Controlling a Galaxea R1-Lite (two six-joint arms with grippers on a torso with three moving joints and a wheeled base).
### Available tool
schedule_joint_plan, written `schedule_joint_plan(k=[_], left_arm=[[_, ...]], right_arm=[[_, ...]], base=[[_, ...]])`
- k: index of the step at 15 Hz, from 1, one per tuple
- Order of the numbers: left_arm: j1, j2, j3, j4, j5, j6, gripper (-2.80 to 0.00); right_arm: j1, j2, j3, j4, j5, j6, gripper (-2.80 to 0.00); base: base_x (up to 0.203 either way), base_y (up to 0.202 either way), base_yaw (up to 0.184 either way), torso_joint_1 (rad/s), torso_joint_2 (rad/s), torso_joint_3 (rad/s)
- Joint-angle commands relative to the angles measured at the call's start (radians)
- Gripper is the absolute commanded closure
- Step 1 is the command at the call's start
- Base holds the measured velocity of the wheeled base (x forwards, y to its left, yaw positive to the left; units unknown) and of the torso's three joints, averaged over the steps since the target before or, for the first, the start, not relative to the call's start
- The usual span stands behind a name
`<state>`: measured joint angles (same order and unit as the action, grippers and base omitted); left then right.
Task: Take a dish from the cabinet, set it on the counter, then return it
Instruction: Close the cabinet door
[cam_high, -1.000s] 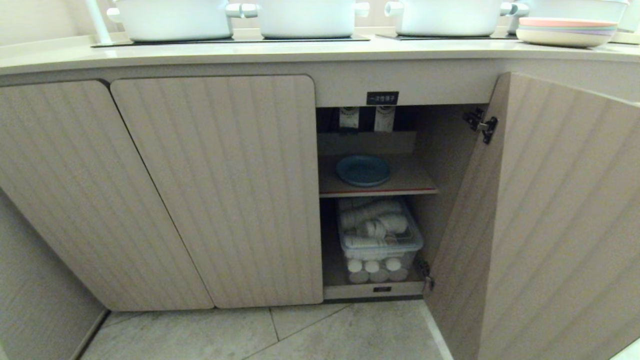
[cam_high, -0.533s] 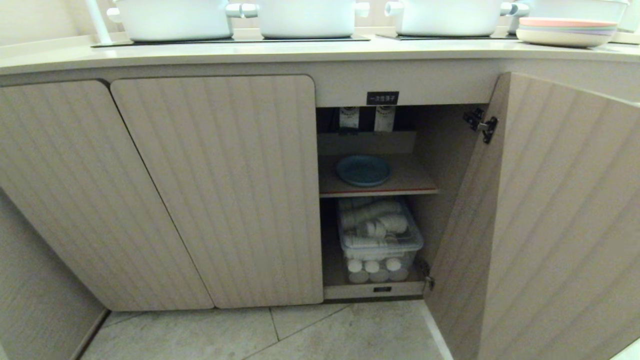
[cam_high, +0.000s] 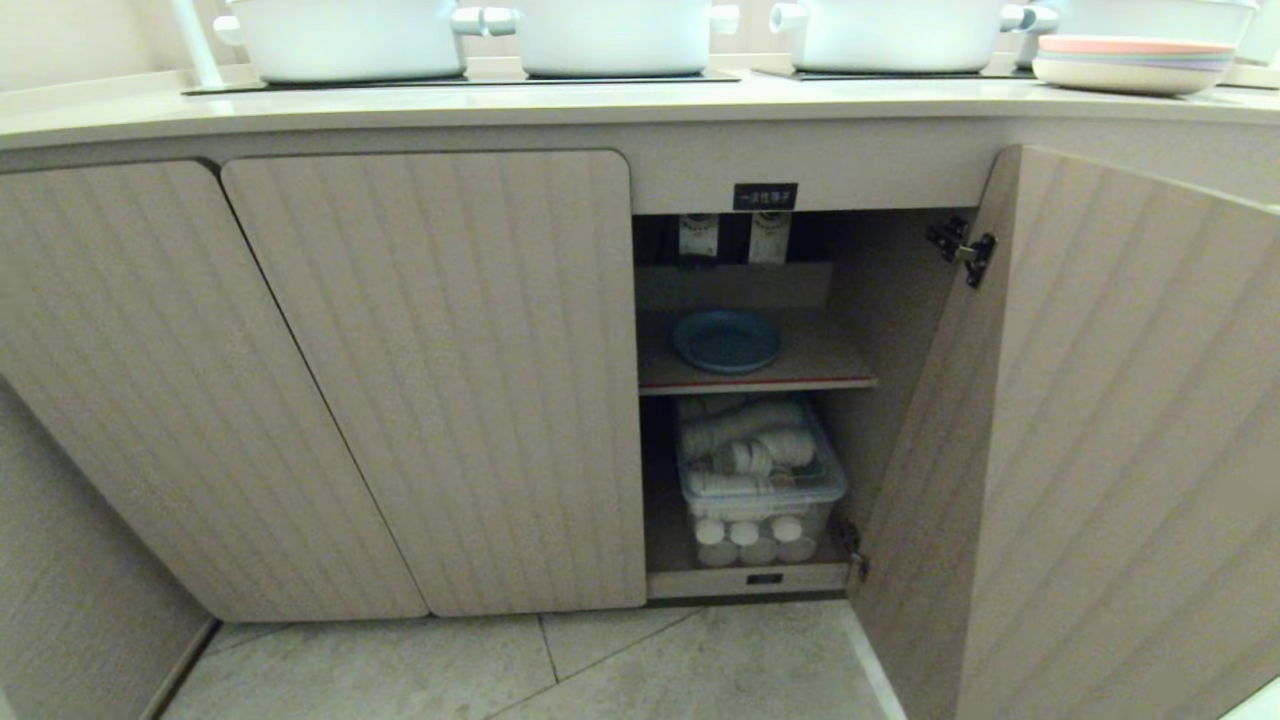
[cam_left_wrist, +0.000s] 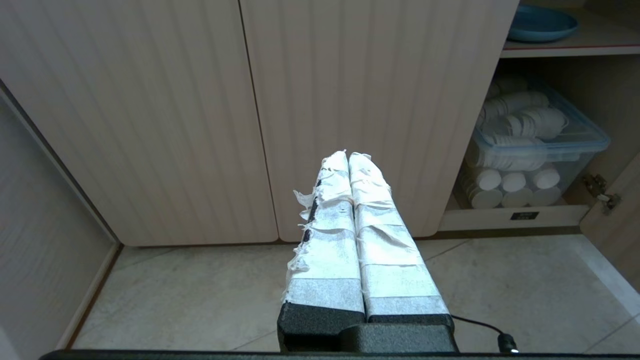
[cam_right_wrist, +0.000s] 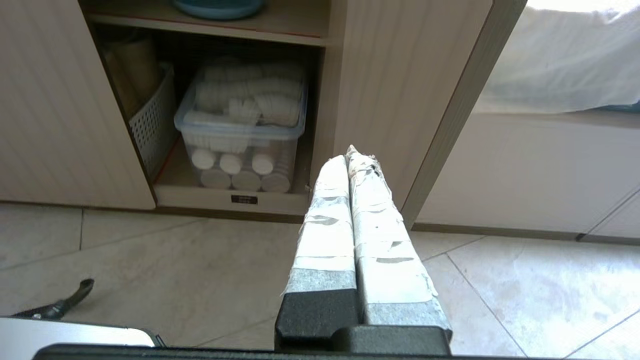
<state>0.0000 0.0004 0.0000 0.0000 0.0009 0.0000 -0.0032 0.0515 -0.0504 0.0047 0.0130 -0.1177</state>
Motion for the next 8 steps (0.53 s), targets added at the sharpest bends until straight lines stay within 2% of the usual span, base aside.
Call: schedule_joint_plan(k=[1, 5, 6, 8], left_arm=[[0.000, 0.000, 0.000, 0.000, 0.001, 0.000, 0.00], [0.000, 0.000, 0.000, 0.000, -0.001, 0.000, 0.00], [0.000, 0.000, 0.000, 0.000, 0.000, 0.000, 0.00], [0.000, 0.000, 0.000, 0.000, 0.001, 0.000, 0.00]], right_arm=[[0.000, 0.019, -0.016, -0.001, -0.002, -0.002, 0.00], [0.000, 0.038, -0.080, 0.000, -0.006, -0.021, 0.00], [-0.001, 0.054, -0.094, -0.001, -0.010, -0.050, 0.00], [-0.002, 0.090, -0.137, 0.004, -0.087, -0.079, 0.00]], base=[[0.000, 0.000, 0.000, 0.000, 0.00, 0.000], [0.000, 0.000, 0.000, 0.000, 0.00, 0.000], [0.000, 0.000, 0.000, 0.000, 0.00, 0.000], [0.000, 0.000, 0.000, 0.000, 0.00, 0.000]])
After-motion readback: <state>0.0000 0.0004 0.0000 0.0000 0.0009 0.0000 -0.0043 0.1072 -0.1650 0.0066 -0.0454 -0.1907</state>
